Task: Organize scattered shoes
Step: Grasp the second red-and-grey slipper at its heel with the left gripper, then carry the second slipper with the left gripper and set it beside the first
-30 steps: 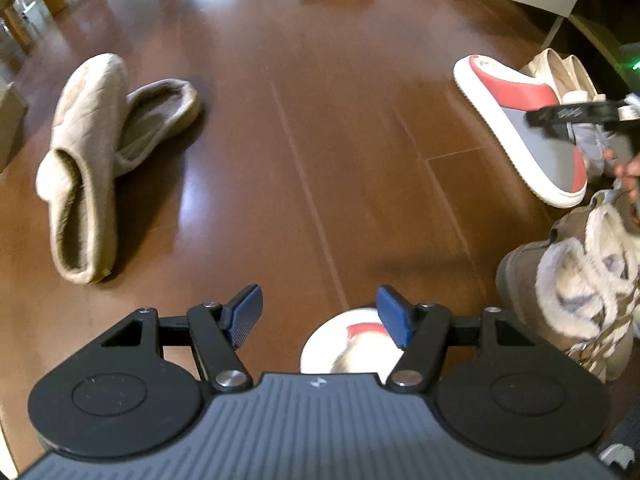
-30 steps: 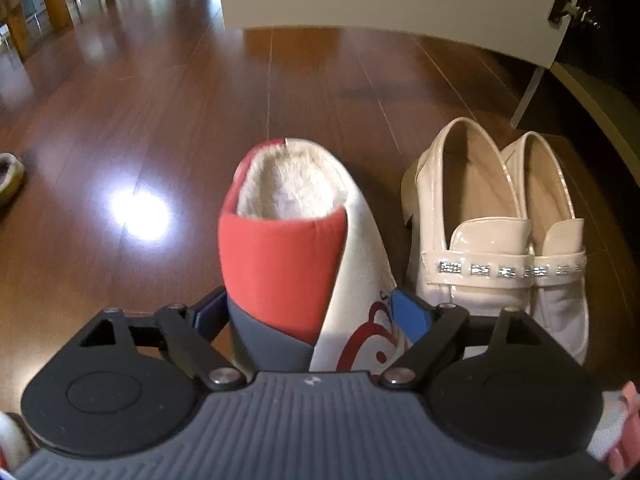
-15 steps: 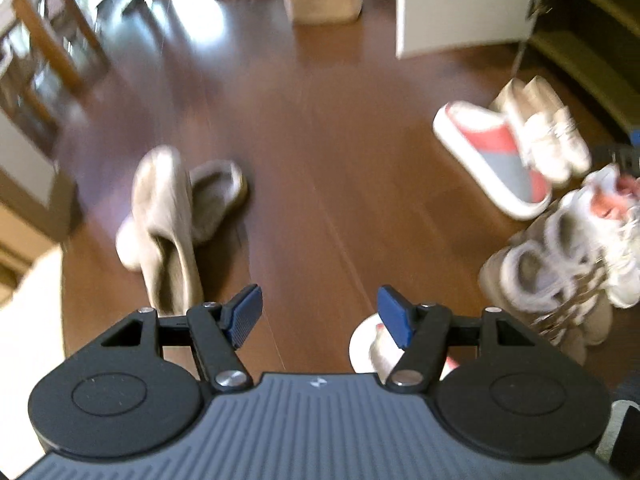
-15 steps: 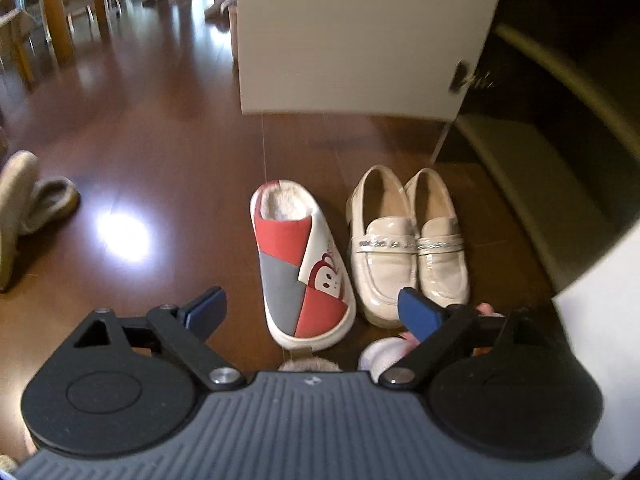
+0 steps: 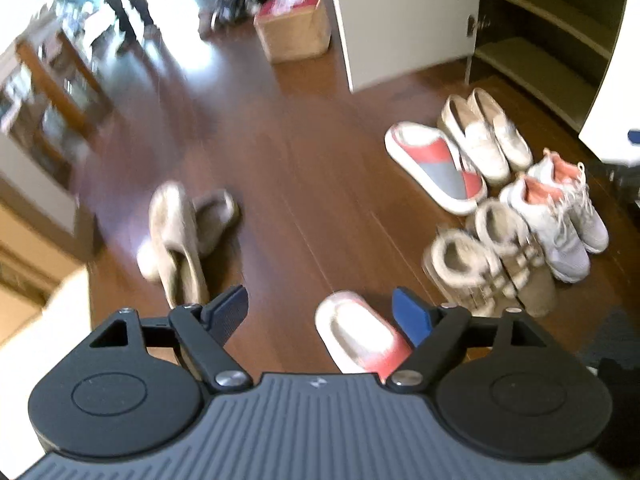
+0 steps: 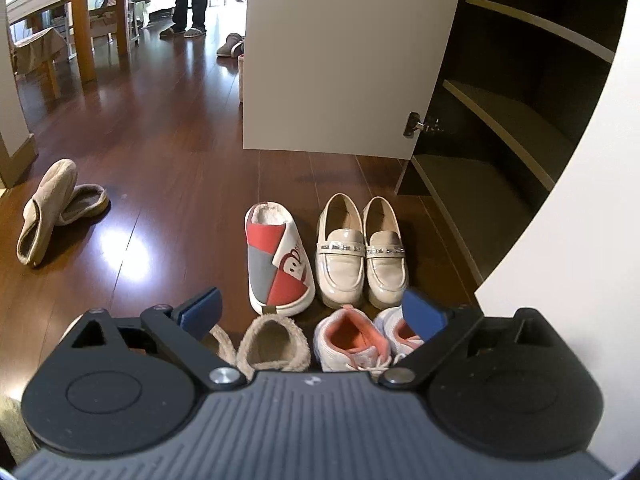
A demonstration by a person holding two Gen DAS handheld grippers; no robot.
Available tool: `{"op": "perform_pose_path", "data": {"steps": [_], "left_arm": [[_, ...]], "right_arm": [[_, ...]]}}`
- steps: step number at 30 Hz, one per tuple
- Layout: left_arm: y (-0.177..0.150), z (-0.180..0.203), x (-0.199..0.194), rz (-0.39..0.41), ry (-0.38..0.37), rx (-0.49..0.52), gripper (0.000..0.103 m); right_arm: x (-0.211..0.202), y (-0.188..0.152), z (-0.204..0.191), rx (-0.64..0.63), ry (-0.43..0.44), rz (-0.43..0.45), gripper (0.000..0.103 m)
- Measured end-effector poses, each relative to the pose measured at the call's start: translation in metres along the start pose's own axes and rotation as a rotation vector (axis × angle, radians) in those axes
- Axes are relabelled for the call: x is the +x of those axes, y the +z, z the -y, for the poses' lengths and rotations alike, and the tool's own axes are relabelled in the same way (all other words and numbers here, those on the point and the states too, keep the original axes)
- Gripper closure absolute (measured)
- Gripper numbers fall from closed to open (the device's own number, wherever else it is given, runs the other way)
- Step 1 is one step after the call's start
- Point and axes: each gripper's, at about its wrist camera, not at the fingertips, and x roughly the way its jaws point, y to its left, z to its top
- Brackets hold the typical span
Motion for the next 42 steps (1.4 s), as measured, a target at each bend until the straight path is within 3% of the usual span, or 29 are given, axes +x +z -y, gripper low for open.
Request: {"op": "perform_pose_path", "data": {"steps": [5,11,14,17,21,24,27,30,31,33,34,37,42], "left_arm": [[-0.054,0.004,0.029,-0.098,0.017,-0.127,0.021],[-0.102,-0.032,0.071,-0.236,0.011,-0.402,0.021],[-0.108,-0.051,0.094,-0.277,0.045,-0.5,0.022],[-0.104,-0.057,0.113,-0.292,0.013,-0.56,0.023],[-0.092,-0.057,0.14,-0.287,-0.057,-0.619,0.022],[-0.083,-0.057,0.172,-0.281,-0.068,-0.653,0.022],[-0.084,-0.062,0.214,-0.334,-0.119,-0.72,0.023],[-0.09,-0.062,0.254,-0.414,-0.166,-0.759,0.024],[-0.093,-0.061,0.261,-0.429,-0.171,-0.764,0.029],[-0.099,-0.058,0.277,-0.459,-0.193,-0.77,0.066],[-0.1,-0.056,0.279,-0.465,-0.207,-0.772,0.072],[-0.093,-0.057,0.281,-0.482,-0.214,-0.773,0.079],[-0.055,-0.079,0.278,-0.38,-0.2,-0.899,0.08]], "right_arm": [[-0.002,-0.002,0.0,-0.014,0.026,-0.008,0.004],[0.012,-0.012,-0.031,-0.114,0.127,-0.066,0.002],[0.021,-0.013,-0.045,-0.136,0.176,-0.078,0.002],[0.031,-0.011,-0.058,-0.135,0.208,-0.09,0.002],[0.045,-0.011,-0.068,-0.109,0.175,-0.112,0.002],[0.058,-0.009,-0.063,-0.012,0.142,-0.135,0.002],[0.069,-0.008,-0.057,0.069,0.13,-0.161,0.002],[0.08,-0.011,-0.062,0.07,0.148,-0.189,0.001],[0.085,-0.011,-0.065,0.061,0.154,-0.199,0.001],[0.094,-0.014,-0.071,0.045,0.164,-0.217,0.001],[0.099,-0.015,-0.074,0.04,0.169,-0.226,0.001],[0.116,-0.018,-0.075,0.036,0.176,-0.239,0.001],[0.148,-0.025,-0.059,0.138,0.122,-0.253,0.001]]}}
